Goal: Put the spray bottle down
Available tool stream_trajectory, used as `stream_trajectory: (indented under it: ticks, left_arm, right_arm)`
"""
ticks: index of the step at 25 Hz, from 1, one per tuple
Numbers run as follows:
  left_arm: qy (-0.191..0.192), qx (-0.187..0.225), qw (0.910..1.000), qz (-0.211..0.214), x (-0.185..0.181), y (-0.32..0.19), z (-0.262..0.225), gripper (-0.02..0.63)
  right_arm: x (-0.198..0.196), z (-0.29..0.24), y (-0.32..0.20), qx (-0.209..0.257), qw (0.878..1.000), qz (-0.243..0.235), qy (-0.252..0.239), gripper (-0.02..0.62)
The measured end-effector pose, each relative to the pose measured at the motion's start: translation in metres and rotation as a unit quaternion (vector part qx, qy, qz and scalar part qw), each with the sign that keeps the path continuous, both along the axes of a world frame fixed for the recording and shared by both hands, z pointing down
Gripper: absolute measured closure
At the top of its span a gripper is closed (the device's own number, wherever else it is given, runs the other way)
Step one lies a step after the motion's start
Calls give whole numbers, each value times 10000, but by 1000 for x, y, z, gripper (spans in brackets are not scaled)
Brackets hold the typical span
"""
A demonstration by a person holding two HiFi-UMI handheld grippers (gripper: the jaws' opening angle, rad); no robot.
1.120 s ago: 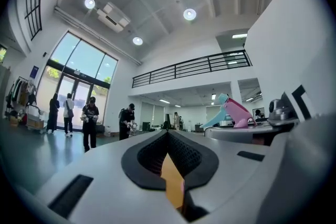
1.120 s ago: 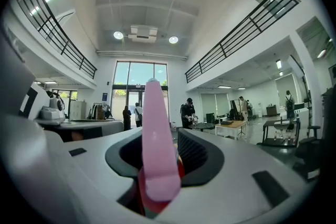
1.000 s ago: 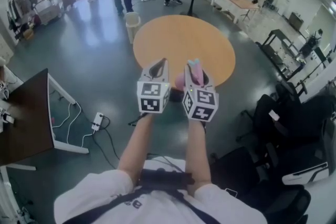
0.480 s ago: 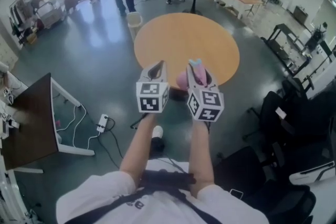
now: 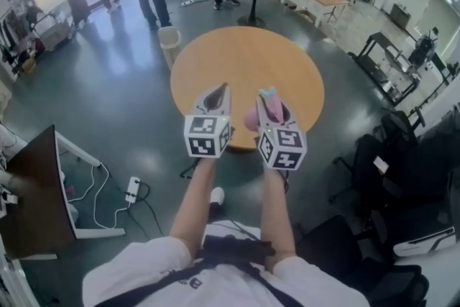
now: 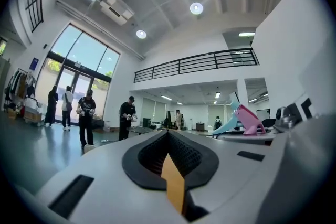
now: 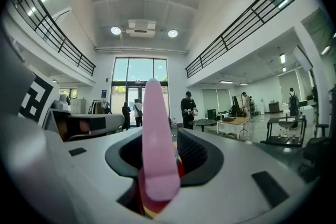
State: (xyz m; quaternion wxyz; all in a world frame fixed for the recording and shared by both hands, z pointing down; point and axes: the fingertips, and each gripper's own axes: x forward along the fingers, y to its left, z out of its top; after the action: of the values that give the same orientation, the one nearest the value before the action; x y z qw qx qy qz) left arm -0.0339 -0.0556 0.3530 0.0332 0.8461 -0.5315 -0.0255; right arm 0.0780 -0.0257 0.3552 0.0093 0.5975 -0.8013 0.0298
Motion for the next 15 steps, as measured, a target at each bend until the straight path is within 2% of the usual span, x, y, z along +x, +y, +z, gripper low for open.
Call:
stream_trajectory:
  ticks: [4, 7, 15]
  left_arm:
    - [-5, 97, 9999, 56, 0, -56, -16, 604]
    - [-4, 129, 9999, 86, -4, -93, -19, 604]
    - [20, 207, 9997, 114, -19, -177, -11, 604]
  right_arm:
    - [-11, -10, -53, 117, 9999, -72, -14, 416]
    - [-20, -9, -90, 41, 9999, -90, -23, 416]
    - [-28, -5, -176, 50, 9999, 149, -49, 416]
